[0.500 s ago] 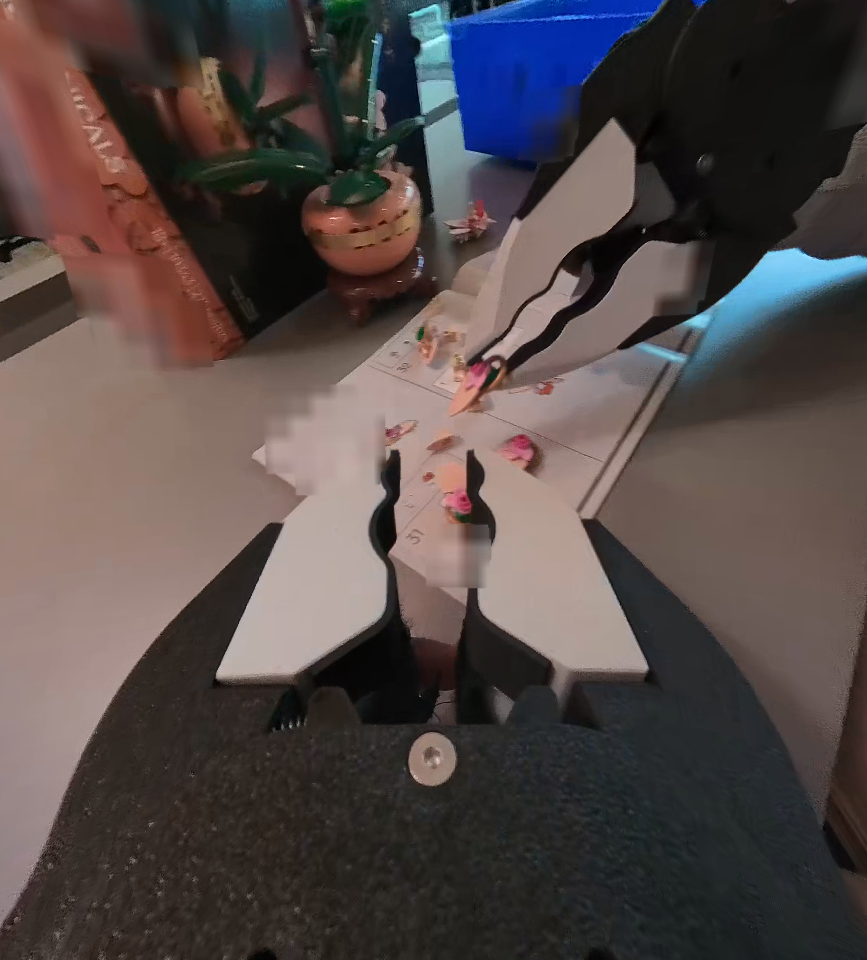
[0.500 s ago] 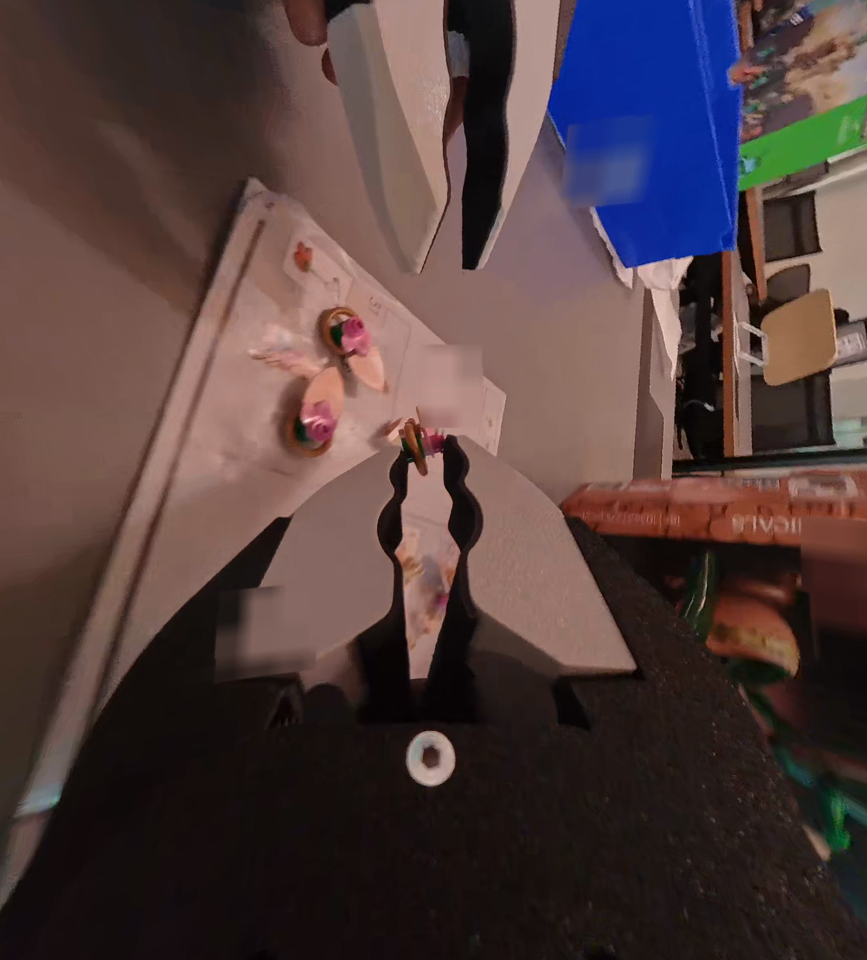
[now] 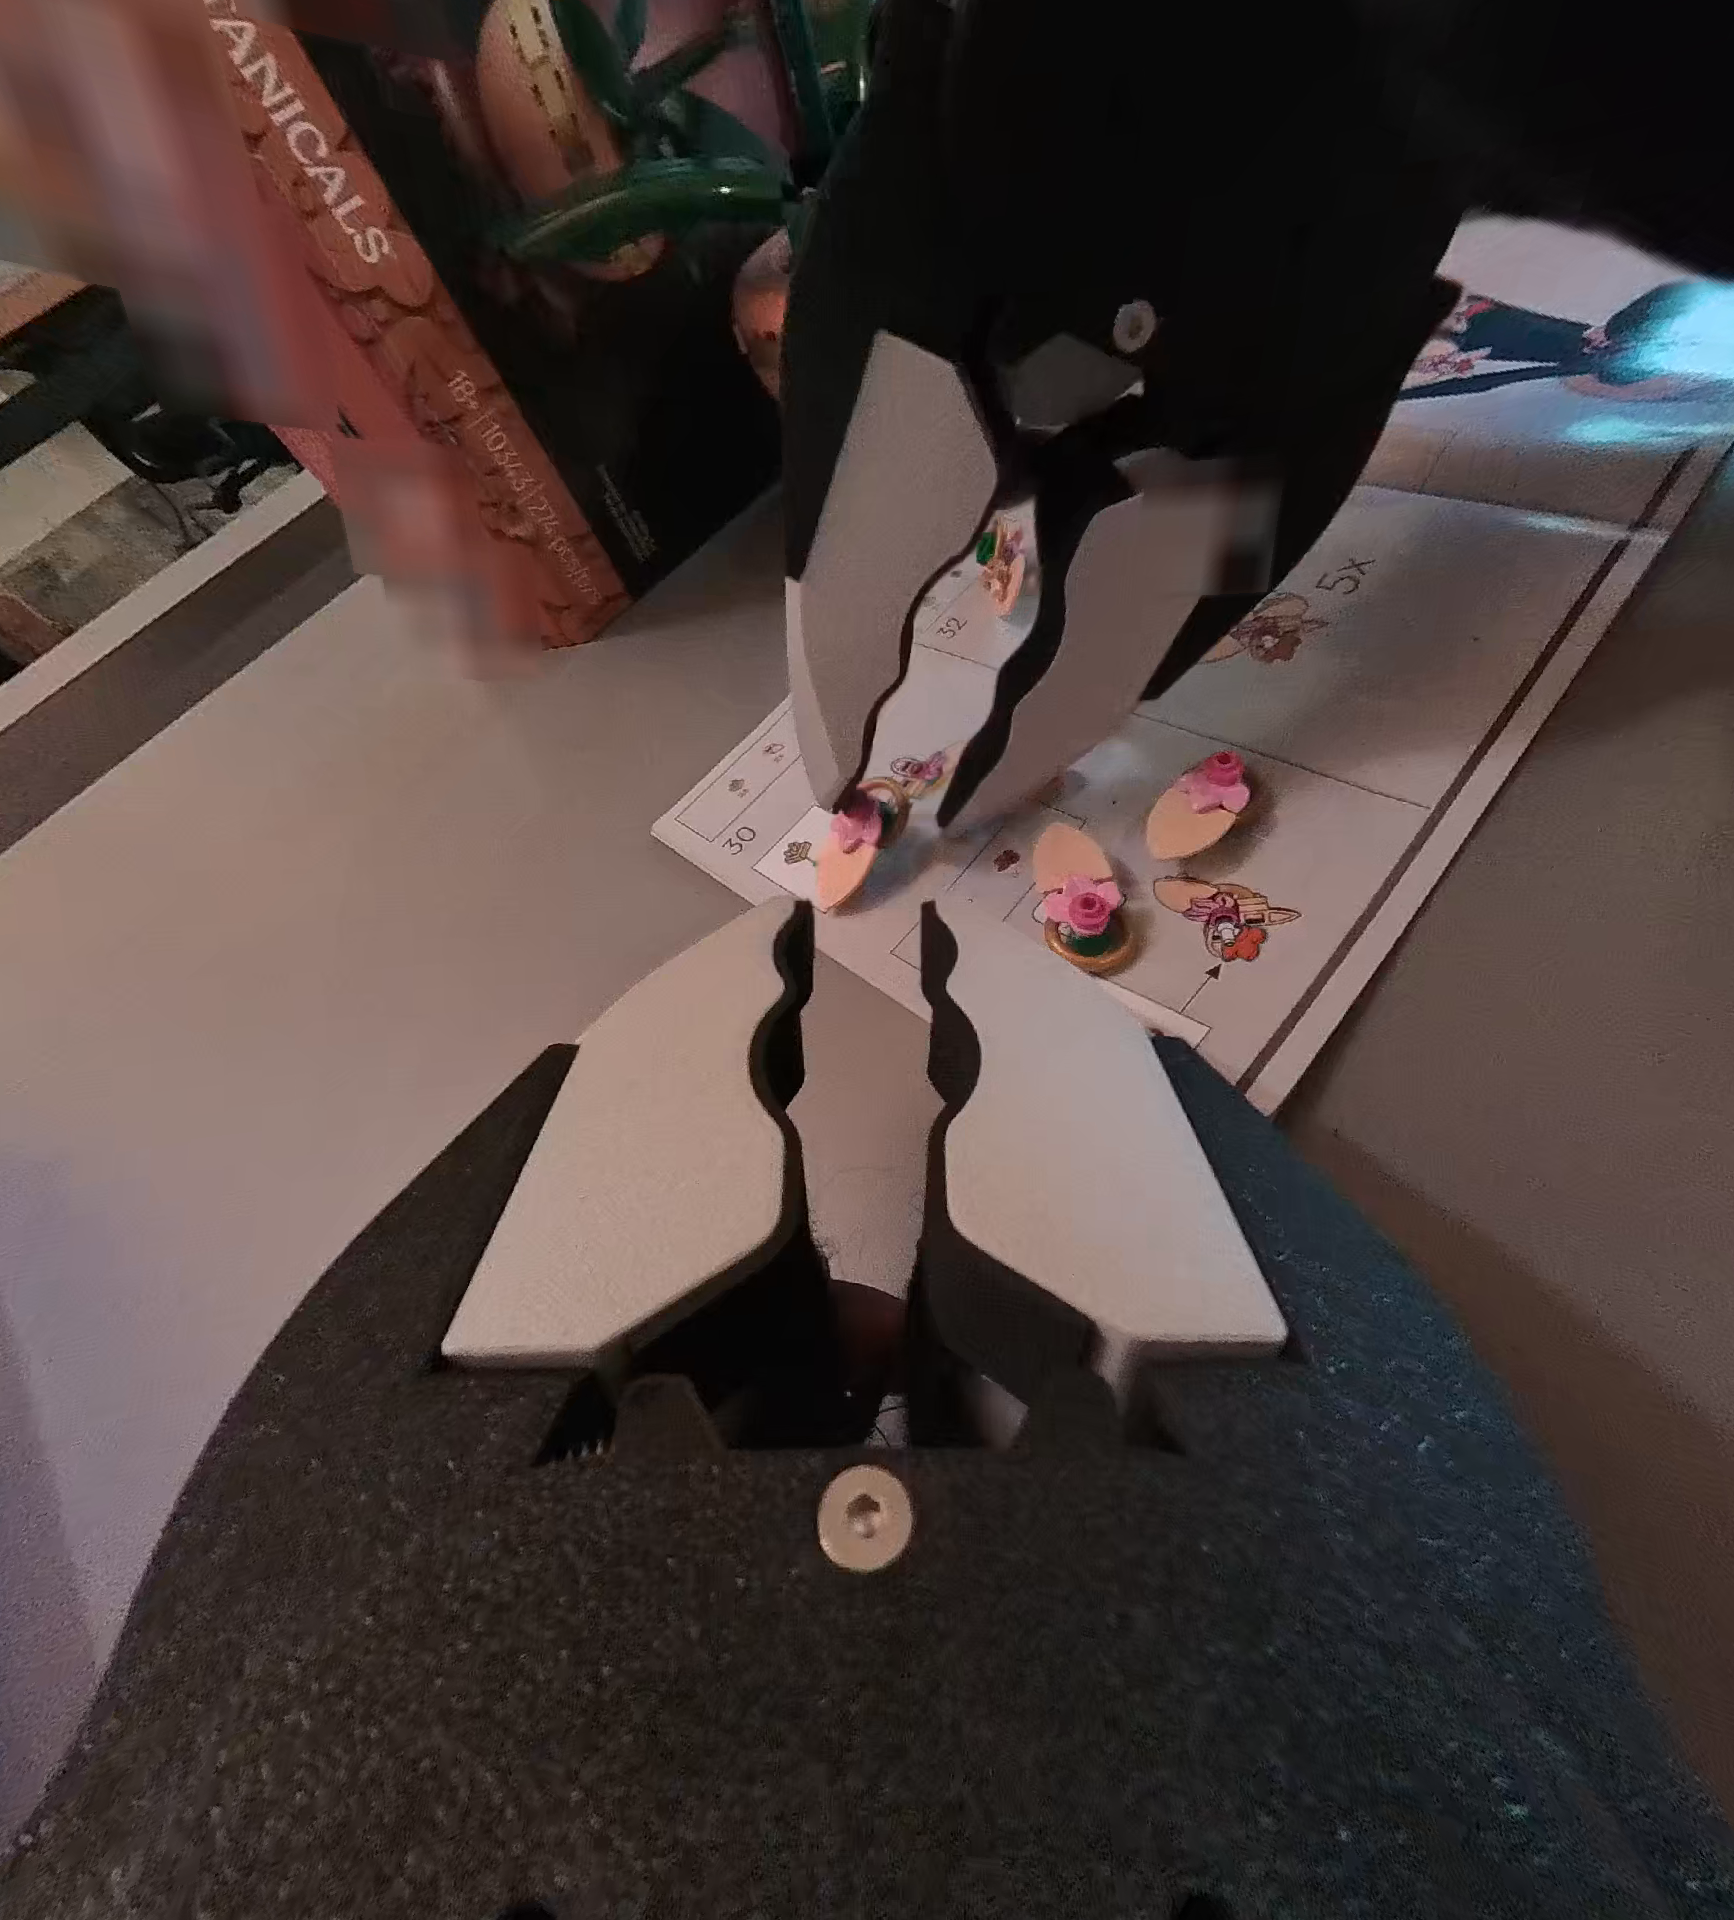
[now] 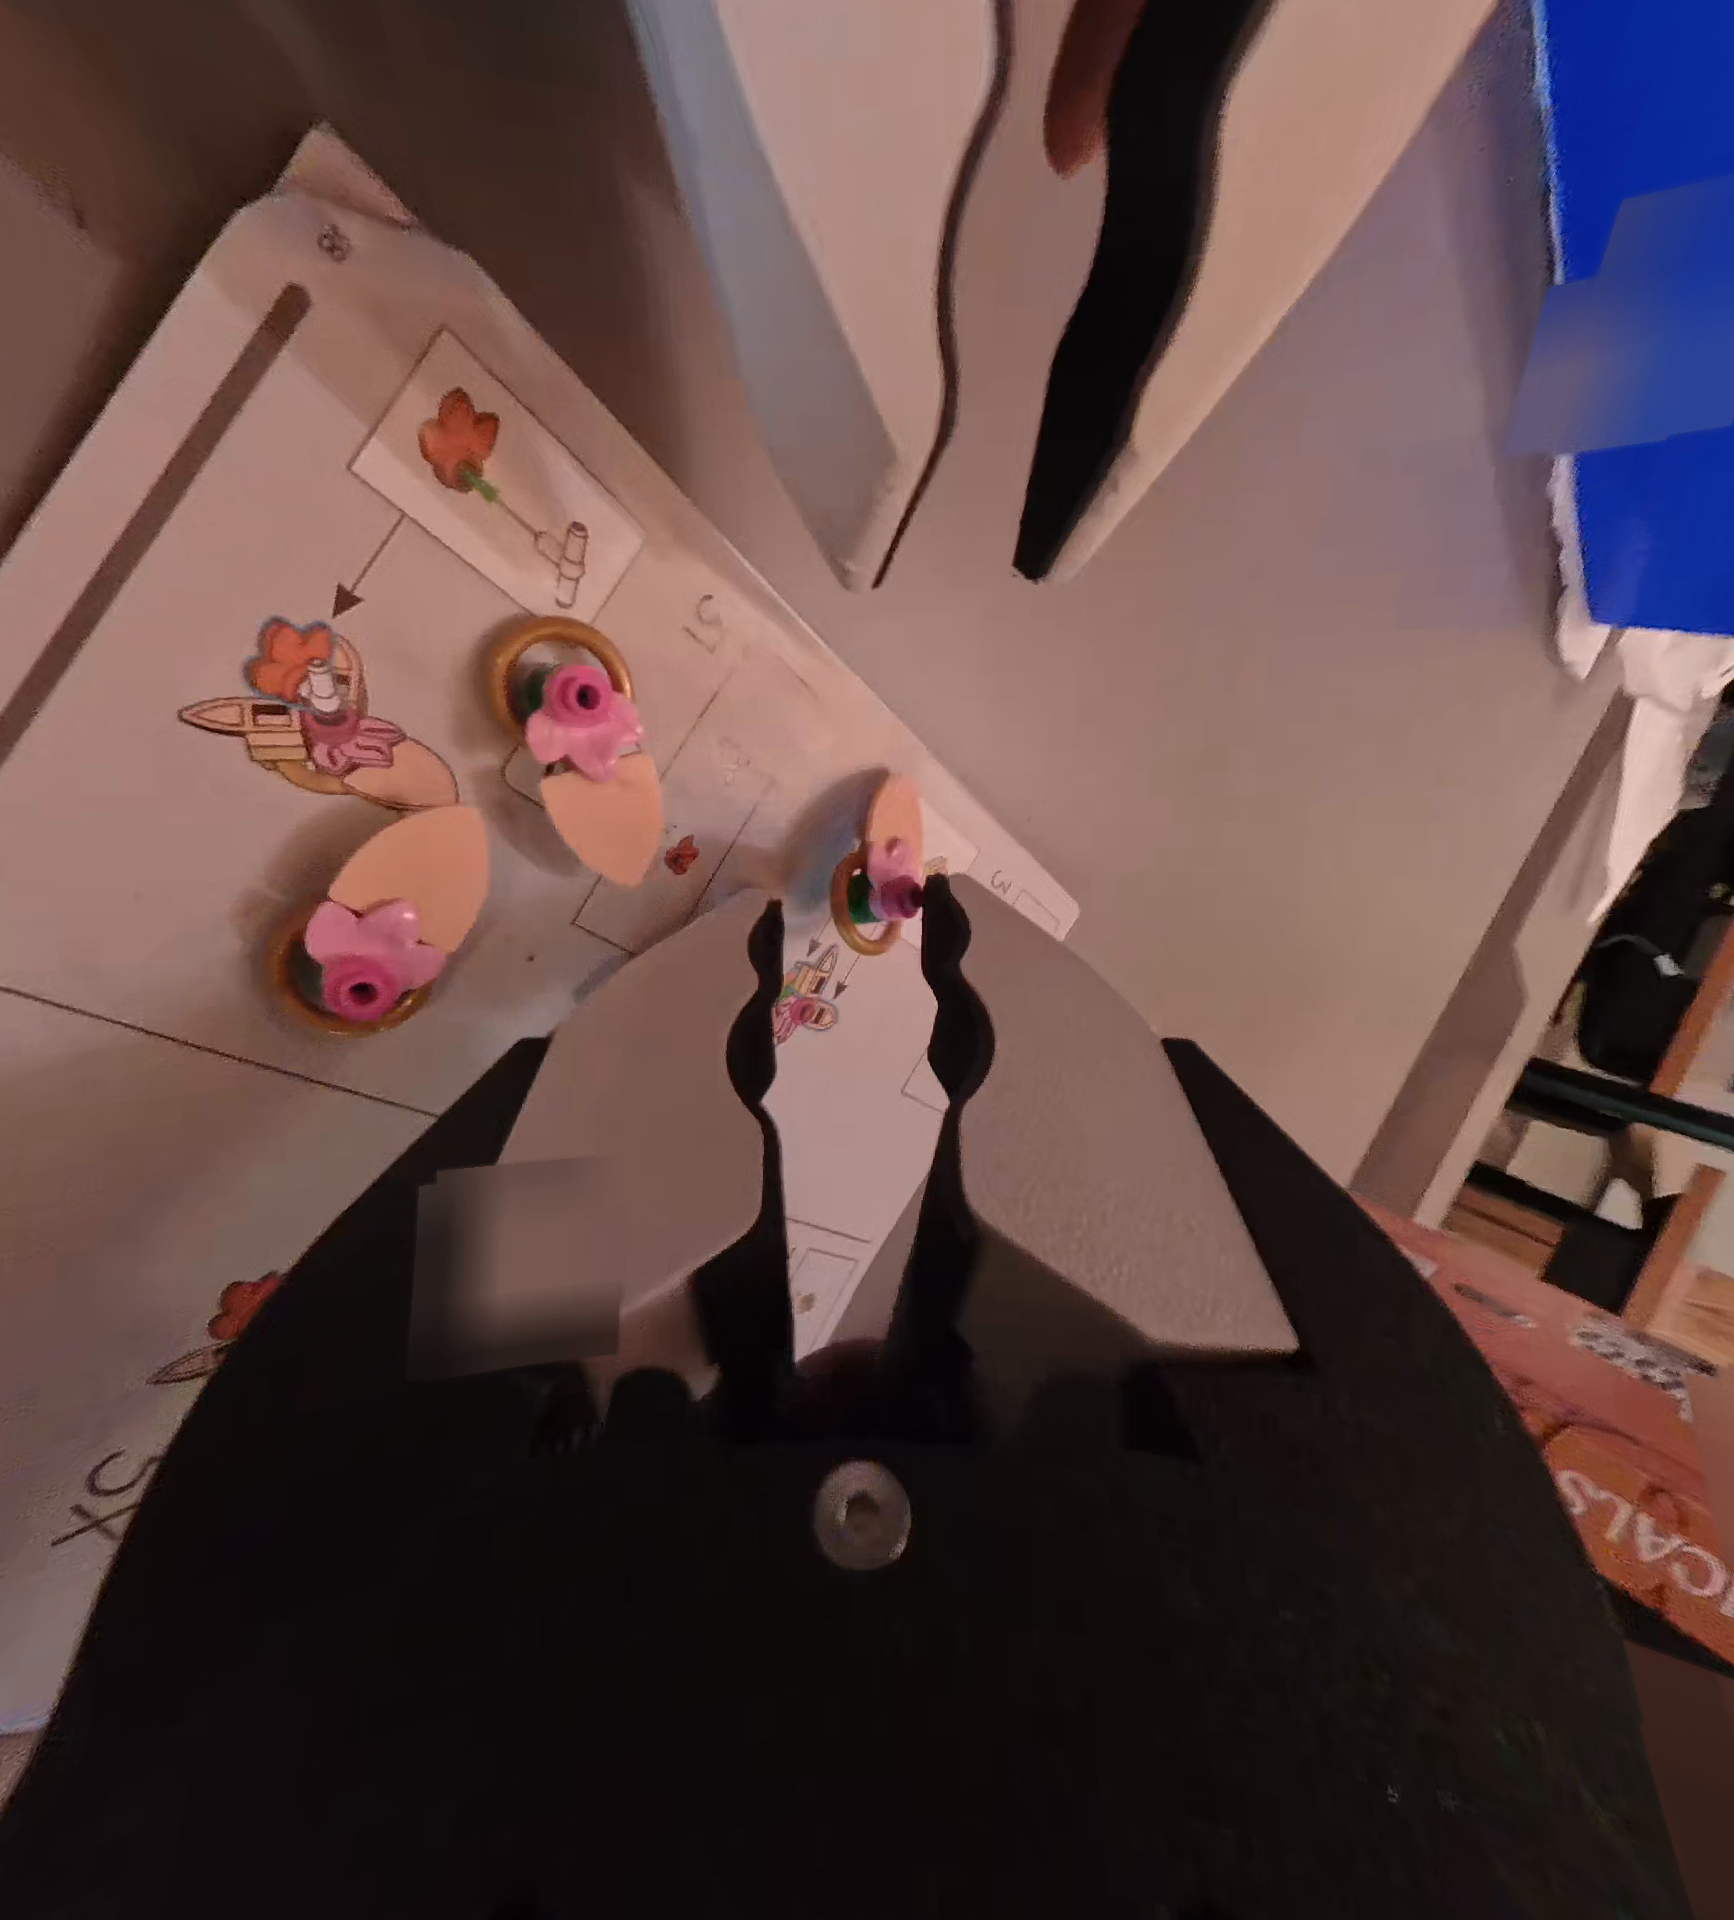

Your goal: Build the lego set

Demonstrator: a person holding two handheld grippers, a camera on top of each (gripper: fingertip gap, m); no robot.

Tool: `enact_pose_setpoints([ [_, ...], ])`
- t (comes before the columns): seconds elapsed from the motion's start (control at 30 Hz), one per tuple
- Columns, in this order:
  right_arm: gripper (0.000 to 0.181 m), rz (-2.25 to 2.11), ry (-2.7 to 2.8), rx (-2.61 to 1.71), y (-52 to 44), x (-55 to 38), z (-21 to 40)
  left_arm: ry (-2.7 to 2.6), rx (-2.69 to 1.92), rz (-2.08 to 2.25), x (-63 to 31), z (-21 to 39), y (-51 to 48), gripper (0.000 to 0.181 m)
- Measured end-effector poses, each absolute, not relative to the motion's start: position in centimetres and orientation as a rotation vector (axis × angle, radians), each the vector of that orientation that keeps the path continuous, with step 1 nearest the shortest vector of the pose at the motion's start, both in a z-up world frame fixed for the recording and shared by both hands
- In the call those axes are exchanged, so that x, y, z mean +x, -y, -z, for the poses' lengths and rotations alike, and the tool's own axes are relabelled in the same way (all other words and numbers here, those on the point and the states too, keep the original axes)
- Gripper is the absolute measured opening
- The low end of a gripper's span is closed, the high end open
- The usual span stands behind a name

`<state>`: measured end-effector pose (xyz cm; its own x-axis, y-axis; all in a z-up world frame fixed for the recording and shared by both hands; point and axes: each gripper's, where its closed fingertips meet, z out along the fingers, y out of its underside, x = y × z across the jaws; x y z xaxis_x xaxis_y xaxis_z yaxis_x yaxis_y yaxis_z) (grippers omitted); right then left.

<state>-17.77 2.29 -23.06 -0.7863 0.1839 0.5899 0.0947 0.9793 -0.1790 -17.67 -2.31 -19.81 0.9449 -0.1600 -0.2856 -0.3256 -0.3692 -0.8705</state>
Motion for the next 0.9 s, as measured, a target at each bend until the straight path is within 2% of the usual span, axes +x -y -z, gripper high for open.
enact_pose_setpoints([
  [0.03,0.028,-0.198,2.487,-0.219,-2.3,-17.6,23.0,-0.359,-1.955,-0.179,-17.5,19.8,2.3,0.02],
  [0.13,0.035,-0.258,2.506,-0.282,-2.5,-17.1,22.4,-0.374,-1.951,-0.176,-17.3,19.8,2.2,0.02],
  [0.23,0.033,-0.424,2.495,-0.448,-2.8,-16.1,20.9,-0.372,-1.952,-0.185,-17.4,19.9,2.2,0.02],
  [0.4,0.028,-0.76,2.205,-0.981,-7.1,-12.8,16.8,-0.334,-1.917,-0.224,-18.0,19.3,2.1,0.02],
  [0.57,0.03,-0.884,1.852,-1.502,-12.2,-8.4,18.6,-0.149,-1.784,-0.277,-20.3,17.1,1.7,0.019],
  [0.73,0.023,-0.875,1.825,-1.514,-11.7,-9.4,20.3,-0.103,-1.731,-0.162,-19.7,16.0,1.0,0.019],
  [0.9,0.019,-0.607,2.067,-1.303,-12.0,-11.4,22.1,-0.265,-1.771,-0.245,-18.1,16.6,0.5,0.019],
])
